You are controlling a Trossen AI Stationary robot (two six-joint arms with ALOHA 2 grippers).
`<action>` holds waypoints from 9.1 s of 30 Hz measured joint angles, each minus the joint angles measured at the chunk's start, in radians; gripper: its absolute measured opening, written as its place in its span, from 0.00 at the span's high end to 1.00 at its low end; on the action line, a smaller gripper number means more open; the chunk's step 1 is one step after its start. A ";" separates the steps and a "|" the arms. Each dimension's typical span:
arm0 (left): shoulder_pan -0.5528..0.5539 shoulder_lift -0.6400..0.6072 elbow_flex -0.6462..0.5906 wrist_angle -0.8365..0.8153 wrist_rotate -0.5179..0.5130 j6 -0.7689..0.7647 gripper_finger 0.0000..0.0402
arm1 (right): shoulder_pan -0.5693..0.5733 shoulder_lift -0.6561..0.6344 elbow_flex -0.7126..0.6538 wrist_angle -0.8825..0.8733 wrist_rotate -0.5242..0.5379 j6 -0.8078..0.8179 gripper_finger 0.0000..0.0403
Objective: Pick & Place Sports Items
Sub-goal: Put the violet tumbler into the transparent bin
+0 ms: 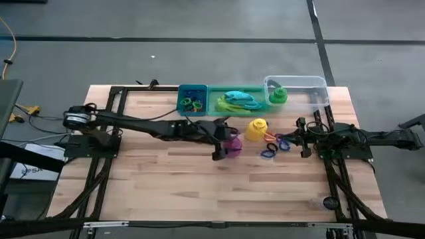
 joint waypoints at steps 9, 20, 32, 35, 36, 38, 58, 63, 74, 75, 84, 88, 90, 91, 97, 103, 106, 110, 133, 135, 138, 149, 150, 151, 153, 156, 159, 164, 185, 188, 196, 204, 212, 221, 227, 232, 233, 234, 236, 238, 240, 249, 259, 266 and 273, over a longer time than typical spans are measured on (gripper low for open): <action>0.008 -0.183 0.000 -0.143 0.014 -0.018 0.08 | 0.000 0.000 0.000 0.000 0.000 0.000 1.00; -0.045 -0.529 -0.275 -0.147 -0.187 0.003 0.08 | 0.000 0.000 0.000 0.000 0.000 0.000 1.00; -0.018 -0.922 -0.652 -0.097 -0.198 -0.003 0.08 | 0.000 0.000 0.000 0.000 0.000 0.000 1.00; -0.004 -1.023 -0.733 -0.076 -0.198 -0.067 0.08 | 0.000 0.000 0.000 0.000 0.000 0.000 1.00; 0.000 -1.057 -0.759 -0.070 -0.198 -0.077 0.08 | 0.000 0.000 0.000 0.000 0.000 0.000 1.00; 0.008 -1.123 -0.808 -0.062 -0.198 -0.068 0.08 | 0.000 0.000 0.000 0.000 0.000 0.000 1.00; 0.023 -1.666 -1.097 -0.102 -0.198 0.045 0.08 | 0.000 0.000 0.000 0.000 0.000 0.000 1.00; 0.018 -1.670 -1.101 -0.137 -0.188 0.064 0.08 | 0.000 0.000 0.000 0.000 0.000 0.000 1.00; -0.015 -1.670 -1.101 -0.222 -0.184 0.097 0.08 | 0.000 0.000 0.000 0.000 0.000 0.000 1.00; -0.018 -1.670 -1.101 -0.224 -0.184 0.097 0.08 | 0.000 0.000 0.000 0.000 0.000 0.000 1.00; -0.027 -1.670 -1.101 -0.228 -0.183 0.093 0.08 | 0.000 0.000 0.000 0.000 0.000 0.000 1.00; -0.027 -1.670 -1.101 -0.227 -0.183 0.070 0.08 | 0.000 0.000 0.000 0.000 0.000 0.000 1.00; -0.027 -1.670 -1.101 -0.227 -0.183 0.070 0.08 | 0.000 0.000 0.000 0.000 0.000 0.000 1.00; -0.027 -1.670 -1.101 -0.227 -0.183 0.070 0.08 | 0.000 0.000 0.000 0.000 0.000 0.000 1.00; -0.027 -1.670 -1.101 -0.227 -0.183 0.070 0.08 | 0.000 0.000 0.000 0.000 0.000 0.000 1.00; -0.027 -1.670 -1.101 -0.227 -0.183 0.070 0.08 | 0.000 0.000 0.000 0.000 0.000 0.000 1.00; -0.027 -1.670 -1.101 -0.227 -0.183 0.070 0.08 | 0.000 0.000 0.000 0.000 0.000 0.000 1.00; -0.027 -1.670 -1.101 -0.226 -0.183 0.070 0.08 | 0.000 0.000 0.000 0.000 0.000 0.000 1.00; -0.027 -1.670 -1.100 -0.226 -0.183 0.071 0.08 | 0.000 0.000 0.000 0.002 0.000 0.063 1.00; -0.027 -1.670 -1.099 -0.226 -0.183 0.071 0.08 | 0.000 0.000 0.000 0.002 -0.001 0.116 1.00; -0.027 -1.670 -1.099 -0.226 -0.183 0.071 0.08 | 0.000 0.000 0.000 0.003 0.000 0.193 1.00; -0.027 -1.670 -1.099 -0.226 -0.183 0.071 0.08 | 0.001 0.000 0.000 0.119 0.052 0.270 0.92; -0.027 -1.670 -1.099 -0.226 -0.183 0.071 0.08 | 0.001 0.000 0.002 0.130 0.064 0.271 0.89; -0.027 -1.670 -1.099 -0.226 -0.183 0.071 0.08 | 0.001 0.001 0.003 0.131 0.075 0.270 0.86; -0.027 -1.670 -1.099 -0.226 -0.183 0.071 0.08 | 0.001 0.017 0.025 0.102 0.087 0.270 0.79; -0.027 -1.670 -1.099 -0.226 -0.183 0.071 0.08 | 0.001 0.064 0.089 0.096 0.088 0.269 0.67; -0.027 -1.670 -1.099 -0.226 -0.183 0.071 0.08 | 0.001 0.140 0.150 0.087 0.104 0.269 0.54; -0.027 -1.670 -1.099 -0.226 -0.183 0.071 0.08 | 0.001 0.312 0.264 0.093 0.105 0.267 0.37; -0.027 -1.670 -1.099 -0.222 -0.184 0.071 0.08 | 0.264 0.941 0.558 0.169 0.218 0.021 0.04; -0.027 -1.670 -1.099 -0.221 -0.184 0.071 0.08 | 0.261 0.994 0.558 0.238 0.218 0.022 0.06; -0.027 -1.670 -1.099 -0.219 -0.184 0.071 0.08 | 0.260 1.120 0.558 0.363 0.238 0.032 0.07; -0.027 -1.670 -1.099 -0.219 -0.184 0.071 0.08 | 0.211 1.201 0.558 0.416 0.261 0.140 0.07; -0.027 -1.670 -1.099 -0.219 -0.184 0.071 0.08 | 0.200 1.218 0.558 0.429 0.311 0.147 0.07; -0.027 -1.670 -1.099 -0.220 -0.184 0.071 0.08 | 0.197 1.280 0.630 0.321 0.313 0.147 0.07; -0.027 -1.670 -1.100 -0.220 -0.184 0.071 0.08 | 0.162 1.360 0.673 0.339 0.238 0.164 0.07; -0.027 -1.670 -1.100 -0.220 -0.184 0.071 0.08 | 0.161 1.381 0.691 0.342 0.265 0.163 0.07; -0.027 -1.670 -1.100 -0.220 -0.184 0.071 0.08 | 0.161 1.381 0.691 0.341 0.271 0.163 0.07; -0.027 -1.670 -1.100 -0.220 -0.184 0.071 0.08 | 0.161 1.381 0.691 0.341 0.276 0.163 0.07; -0.027 -1.670 -1.100 -0.220 -0.184 0.071 0.08 | 0.161 1.382 0.691 0.337 0.286 0.163 0.07; -0.027 -1.670 -1.100 -0.220 -0.184 0.071 0.08 | 0.161 1.382 0.691 0.338 0.291 0.163 0.07; -0.027 -1.670 -1.100 -0.220 -0.184 0.071 0.08 | 0.161 1.382 0.691 0.337 0.292 0.163 0.07; -0.027 -1.670 -1.100 -0.220 -0.184 0.071 0.08 | 0.162 1.382 0.691 0.281 0.284 0.163 0.20; -0.027 -1.670 -1.100 -0.220 -0.184 0.071 0.08 | 0.162 1.382 0.691 0.283 0.230 0.166 0.43; -0.027 -1.670 -1.100 -0.220 -0.184 0.071 0.08 | 0.163 1.382 0.691 0.288 0.227 0.166 0.49; -0.027 -1.670 -1.100 -0.220 -0.183 0.071 0.08 | 0.185 1.337 0.691 0.295 0.226 0.243 0.49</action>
